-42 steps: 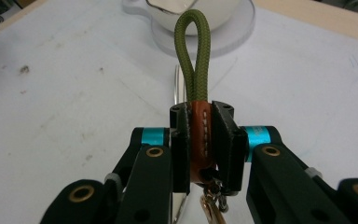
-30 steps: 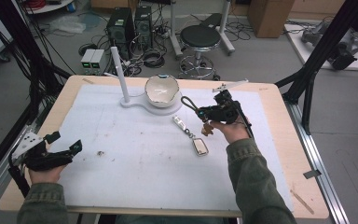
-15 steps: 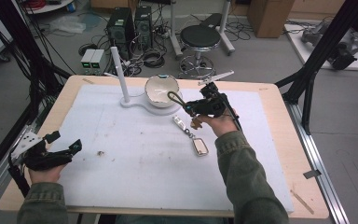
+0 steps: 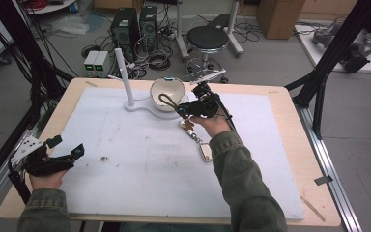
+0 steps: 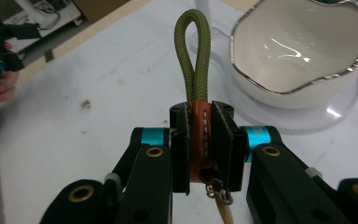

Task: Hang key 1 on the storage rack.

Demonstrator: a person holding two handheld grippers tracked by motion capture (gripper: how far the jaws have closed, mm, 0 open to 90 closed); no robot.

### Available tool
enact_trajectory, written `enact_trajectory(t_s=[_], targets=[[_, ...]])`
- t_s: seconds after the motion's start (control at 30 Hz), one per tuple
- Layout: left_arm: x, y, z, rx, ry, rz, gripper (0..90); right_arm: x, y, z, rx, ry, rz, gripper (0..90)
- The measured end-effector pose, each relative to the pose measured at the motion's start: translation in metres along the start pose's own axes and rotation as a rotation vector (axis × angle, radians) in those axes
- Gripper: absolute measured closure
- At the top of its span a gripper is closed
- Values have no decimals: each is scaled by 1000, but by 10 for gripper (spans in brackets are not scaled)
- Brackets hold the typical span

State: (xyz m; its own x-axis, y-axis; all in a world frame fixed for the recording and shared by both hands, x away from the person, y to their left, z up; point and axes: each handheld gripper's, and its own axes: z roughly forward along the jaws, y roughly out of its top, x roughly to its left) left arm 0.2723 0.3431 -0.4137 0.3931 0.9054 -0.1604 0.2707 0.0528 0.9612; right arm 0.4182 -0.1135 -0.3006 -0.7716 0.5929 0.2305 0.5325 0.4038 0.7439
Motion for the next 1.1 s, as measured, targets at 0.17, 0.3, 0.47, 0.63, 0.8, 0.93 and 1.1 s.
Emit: enact_trajectory(t_s=[0.17, 0.3, 0.47, 0.63, 0.8, 0.93, 1.1], targets=[[1, 0, 0, -1, -2, -6, 18, 4, 8, 9, 12, 28, 1, 778], [1, 0, 0, -4, -3, -7, 18, 8, 17, 15, 18, 46, -3, 778], [1, 0, 0, -5, -4, -9, 18, 12, 24, 21, 8, 64, 0, 778], [2, 0, 0, -5, -6, -9, 18, 14, 33, 31, 18, 64, -11, 778], [3, 1, 0, -5, -7, -8, 18, 21, 46, 37, 15, 75, -35, 778], [3, 1, 0, -7, -8, -10, 18, 23, 52, 42, 11, 80, -31, 778], [1, 0, 2, -4, -15, -7, 18, 28, 61, 48, 17, 77, -41, 778]])
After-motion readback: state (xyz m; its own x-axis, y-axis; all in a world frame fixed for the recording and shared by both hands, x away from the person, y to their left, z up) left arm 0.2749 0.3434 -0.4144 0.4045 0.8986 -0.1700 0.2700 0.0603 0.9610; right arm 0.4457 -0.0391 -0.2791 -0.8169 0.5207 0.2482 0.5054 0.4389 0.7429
